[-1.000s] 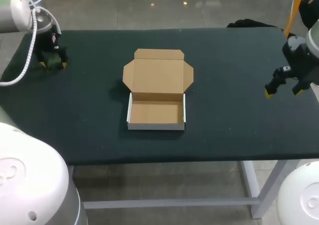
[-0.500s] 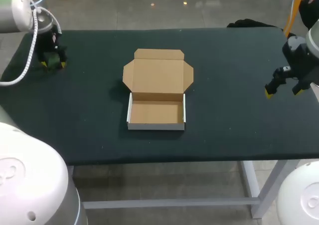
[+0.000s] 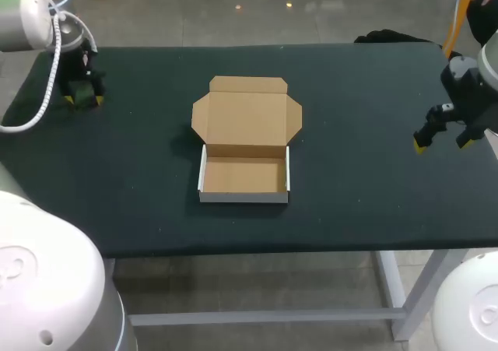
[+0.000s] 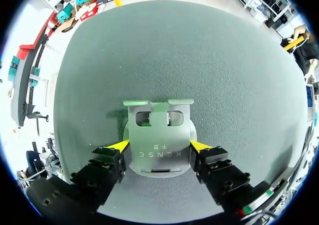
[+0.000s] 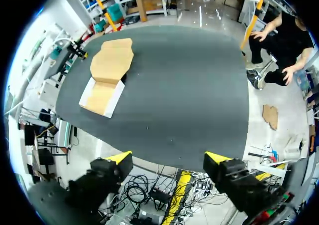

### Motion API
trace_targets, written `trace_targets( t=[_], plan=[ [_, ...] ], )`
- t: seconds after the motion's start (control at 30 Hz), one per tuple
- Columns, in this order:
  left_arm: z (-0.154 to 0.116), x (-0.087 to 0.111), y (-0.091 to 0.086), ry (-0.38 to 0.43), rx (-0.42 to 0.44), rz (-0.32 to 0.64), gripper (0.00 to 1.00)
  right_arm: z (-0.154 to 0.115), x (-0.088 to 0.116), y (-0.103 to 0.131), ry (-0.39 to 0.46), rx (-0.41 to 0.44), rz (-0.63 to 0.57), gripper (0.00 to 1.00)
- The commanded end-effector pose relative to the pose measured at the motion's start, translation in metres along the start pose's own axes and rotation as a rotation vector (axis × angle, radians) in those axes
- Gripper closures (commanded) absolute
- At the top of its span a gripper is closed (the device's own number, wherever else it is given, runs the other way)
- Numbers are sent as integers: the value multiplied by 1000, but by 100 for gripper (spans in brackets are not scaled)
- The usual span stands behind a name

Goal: Assemble the packaging by folding the flat box into shape, placing the metal phone stand inside, and closing the box properly

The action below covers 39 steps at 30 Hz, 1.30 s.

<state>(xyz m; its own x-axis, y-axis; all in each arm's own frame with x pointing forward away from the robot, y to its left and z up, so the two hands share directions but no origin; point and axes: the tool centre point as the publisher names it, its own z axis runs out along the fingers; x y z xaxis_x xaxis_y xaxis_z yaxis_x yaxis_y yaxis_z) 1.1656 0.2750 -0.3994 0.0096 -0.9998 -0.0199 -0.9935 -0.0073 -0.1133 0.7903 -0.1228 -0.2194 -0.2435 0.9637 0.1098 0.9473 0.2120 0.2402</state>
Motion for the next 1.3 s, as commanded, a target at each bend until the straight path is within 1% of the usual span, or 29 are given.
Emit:
trace_targets(
  t=[0.03, 0.13, 0.2, 0.23, 0.33, 0.53, 0.73, 1.03, 1.1, 1.3],
  plan=[
    [3, 0, -5, -6, -10, -5, 30, -2, 0, -1, -2, 3, 1, 0],
    [3, 0, -6, -10, -9, -7, 31, -2, 0, -1, -2, 3, 1, 0],
    [3, 0, -7, -14, -9, -10, 35, -2, 0, -1, -2, 3, 1, 0],
    [3, 0, -7, -15, -9, -11, 43, -2, 0, -1, -2, 3, 1, 0],
    [4, 1, -7, -20, -11, -18, 100, -2, 0, -1, -2, 3, 1, 0],
    [2, 0, -5, -14, 3, -28, 100, -2, 0, -1, -2, 3, 1, 0],
    [-15, 1, 4, 2, 32, -36, 100, -2, 0, -1, -2, 3, 1, 0],
    [-47, 7, 30, -9, 49, -45, 100, -2, 0, -1, -2, 3, 1, 0],
    [-55, 9, 39, -12, 50, -47, 100, -2, 0, -1, -2, 3, 1, 0],
    [-74, 16, 61, -6, 58, -53, 100, -2, 0, -1, -2, 3, 1, 0]
  ],
)
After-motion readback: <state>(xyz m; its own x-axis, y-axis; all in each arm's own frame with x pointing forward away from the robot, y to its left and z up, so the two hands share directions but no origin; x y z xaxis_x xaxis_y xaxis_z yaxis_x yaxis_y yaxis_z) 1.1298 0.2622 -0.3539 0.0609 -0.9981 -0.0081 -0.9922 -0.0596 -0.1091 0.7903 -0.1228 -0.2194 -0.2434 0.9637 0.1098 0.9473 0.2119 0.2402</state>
